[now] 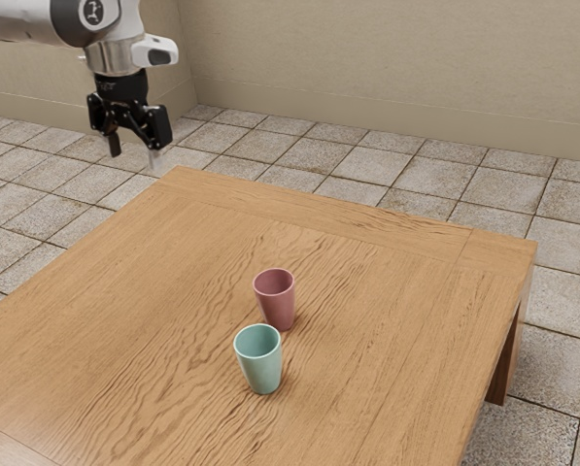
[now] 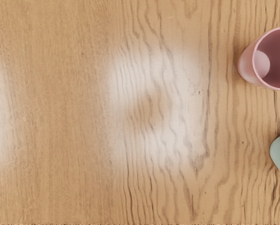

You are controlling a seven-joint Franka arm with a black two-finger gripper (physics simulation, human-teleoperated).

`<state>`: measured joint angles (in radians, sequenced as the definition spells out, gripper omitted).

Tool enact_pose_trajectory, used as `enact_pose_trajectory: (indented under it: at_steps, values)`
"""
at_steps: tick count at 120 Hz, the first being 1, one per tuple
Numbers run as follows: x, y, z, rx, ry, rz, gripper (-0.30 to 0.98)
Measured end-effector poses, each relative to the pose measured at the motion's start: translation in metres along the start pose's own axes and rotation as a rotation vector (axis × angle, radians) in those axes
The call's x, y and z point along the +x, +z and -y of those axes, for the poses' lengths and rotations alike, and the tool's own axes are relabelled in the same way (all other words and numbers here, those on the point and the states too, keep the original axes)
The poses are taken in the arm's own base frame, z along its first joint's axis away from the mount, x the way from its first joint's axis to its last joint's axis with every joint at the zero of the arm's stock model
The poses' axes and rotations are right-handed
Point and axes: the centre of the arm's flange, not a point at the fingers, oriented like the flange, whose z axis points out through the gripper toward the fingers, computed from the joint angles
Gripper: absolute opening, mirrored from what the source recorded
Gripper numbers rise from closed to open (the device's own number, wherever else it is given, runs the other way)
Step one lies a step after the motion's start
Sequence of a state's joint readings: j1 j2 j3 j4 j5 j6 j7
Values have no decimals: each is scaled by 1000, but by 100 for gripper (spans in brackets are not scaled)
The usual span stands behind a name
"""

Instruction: Place the right cup onto the left cup

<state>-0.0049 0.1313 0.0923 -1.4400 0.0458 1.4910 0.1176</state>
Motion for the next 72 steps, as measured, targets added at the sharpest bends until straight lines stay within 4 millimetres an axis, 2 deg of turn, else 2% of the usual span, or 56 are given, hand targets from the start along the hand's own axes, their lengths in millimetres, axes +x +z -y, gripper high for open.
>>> enact_pose_trajectory:
  at_steps: [14,23,45,72]
  values:
    - [1,4,-5,-1,-1,18,69]
    - [7,20,-17,-1,11,34,69]
    - [17,106,-58,-1,59,95,69]
    - [19,170,-107,21,102,88,69]
